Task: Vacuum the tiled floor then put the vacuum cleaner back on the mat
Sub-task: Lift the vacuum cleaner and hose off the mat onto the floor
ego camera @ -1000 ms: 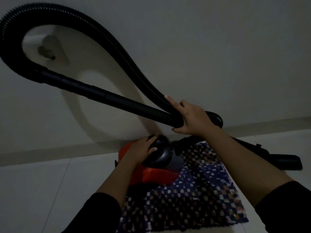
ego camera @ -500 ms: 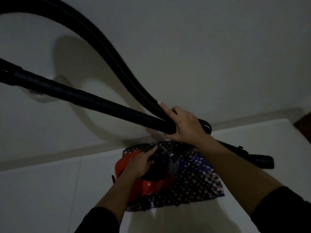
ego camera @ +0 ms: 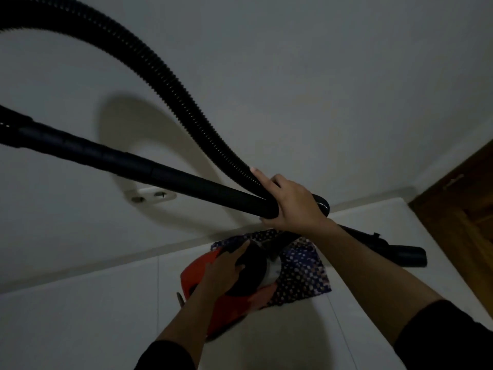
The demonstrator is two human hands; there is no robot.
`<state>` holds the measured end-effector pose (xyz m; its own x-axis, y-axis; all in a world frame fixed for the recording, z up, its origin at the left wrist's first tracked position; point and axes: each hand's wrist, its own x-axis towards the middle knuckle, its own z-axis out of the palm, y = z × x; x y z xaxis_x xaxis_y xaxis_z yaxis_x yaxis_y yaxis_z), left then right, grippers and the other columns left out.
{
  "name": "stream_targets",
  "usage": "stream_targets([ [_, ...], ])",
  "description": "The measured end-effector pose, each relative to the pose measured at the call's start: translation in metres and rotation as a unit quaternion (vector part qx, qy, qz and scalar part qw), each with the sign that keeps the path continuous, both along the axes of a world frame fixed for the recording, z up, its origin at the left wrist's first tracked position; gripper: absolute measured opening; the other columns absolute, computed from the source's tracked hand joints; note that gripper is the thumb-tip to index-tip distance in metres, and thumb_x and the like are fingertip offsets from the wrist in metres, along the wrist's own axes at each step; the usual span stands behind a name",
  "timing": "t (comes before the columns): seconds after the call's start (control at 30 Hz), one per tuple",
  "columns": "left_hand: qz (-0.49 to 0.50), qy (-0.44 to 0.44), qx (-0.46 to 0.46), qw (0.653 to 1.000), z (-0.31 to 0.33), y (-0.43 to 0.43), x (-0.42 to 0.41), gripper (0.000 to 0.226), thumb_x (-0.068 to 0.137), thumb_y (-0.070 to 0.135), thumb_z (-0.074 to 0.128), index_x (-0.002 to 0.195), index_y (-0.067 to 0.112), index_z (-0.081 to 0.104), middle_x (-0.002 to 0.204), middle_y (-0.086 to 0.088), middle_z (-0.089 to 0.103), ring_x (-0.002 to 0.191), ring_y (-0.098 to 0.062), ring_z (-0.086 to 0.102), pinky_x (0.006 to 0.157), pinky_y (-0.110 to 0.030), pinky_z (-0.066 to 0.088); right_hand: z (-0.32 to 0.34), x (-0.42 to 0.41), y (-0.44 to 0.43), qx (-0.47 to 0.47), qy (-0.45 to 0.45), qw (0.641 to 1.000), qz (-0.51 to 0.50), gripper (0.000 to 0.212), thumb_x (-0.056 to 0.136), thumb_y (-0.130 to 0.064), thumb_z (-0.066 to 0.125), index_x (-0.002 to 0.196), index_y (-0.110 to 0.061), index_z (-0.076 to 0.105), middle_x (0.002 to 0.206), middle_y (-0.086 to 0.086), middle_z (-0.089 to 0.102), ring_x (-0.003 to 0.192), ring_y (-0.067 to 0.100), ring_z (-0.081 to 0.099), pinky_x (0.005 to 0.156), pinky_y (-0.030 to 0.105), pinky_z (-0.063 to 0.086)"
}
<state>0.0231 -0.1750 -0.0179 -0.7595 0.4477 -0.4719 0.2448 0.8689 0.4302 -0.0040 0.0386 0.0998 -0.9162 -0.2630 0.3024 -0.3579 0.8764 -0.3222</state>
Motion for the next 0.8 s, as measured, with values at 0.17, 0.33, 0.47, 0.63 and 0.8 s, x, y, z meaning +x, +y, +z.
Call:
stream_targets([
  [0.17,-0.036,0.088,0.048,0.994,0.032,-0.032,0.02,0.07,0.095,0.022,0.05,0.144,0.046,0.007,0.112,-0.02,0.062,0.092,-0.036,0.062,0.069,-0.036,0.05,0.032,0.036,-0.024,0.025,0.02,0.999,-0.017,0.103,0.065,-0.045,0.069,0.149,-0.033,0.012,0.092,0.005,0.054,0.063,0.022,0.054,0.054,0.025,0.037],
  [0.33,-0.029,0.06,-0.016,0.998,0.071,-0.064,0.052,0.062,0.099,0.025,0.041,0.147,0.047,0.009,0.141,-0.009,0.046,0.126,-0.029,0.044,0.097,-0.039,0.038,0.056,0.086,-0.051,0.026,0.022,0.999,-0.034,0.109,0.064,-0.042,0.078,0.148,-0.037,0.008,0.095,0.004,0.052,0.065,0.02,0.051,0.057,0.024,0.032],
  [0.47,-0.047,0.075,-0.017,0.996,0.097,-0.103,0.103,0.061,0.099,0.024,0.043,0.149,0.043,0.012,0.154,-0.002,0.031,0.14,-0.026,0.03,0.108,-0.045,0.029,0.071,0.14,-0.085,0.015,0.036,0.998,-0.048,0.112,0.067,-0.042,0.077,0.15,-0.041,0.002,0.098,0.004,0.052,0.068,0.021,0.053,0.056,0.024,0.032],
  [0.63,-0.058,0.053,-0.007,0.997,0.1,-0.163,0.17,0.063,0.097,0.026,0.047,0.147,0.045,0.015,0.149,-0.007,0.039,0.133,-0.026,0.041,0.105,-0.043,0.039,0.078,0.212,-0.13,-0.022,0.021,0.998,-0.056,0.111,0.069,-0.041,0.076,0.151,-0.038,0.001,0.099,0.005,0.051,0.073,0.024,0.054,0.056,0.026,0.036],
  [0.8,-0.039,0.018,-0.001,0.999,0.067,-0.216,0.23,0.063,0.096,0.023,0.048,0.149,0.037,0.018,0.147,-0.006,0.043,0.13,-0.024,0.045,0.106,-0.036,0.039,0.05,0.261,-0.179,-0.077,-0.015,0.996,-0.042,0.106,0.07,-0.049,0.067,0.149,-0.043,-0.004,0.099,0.006,0.052,0.074,0.027,0.057,0.054,0.034,0.047],
])
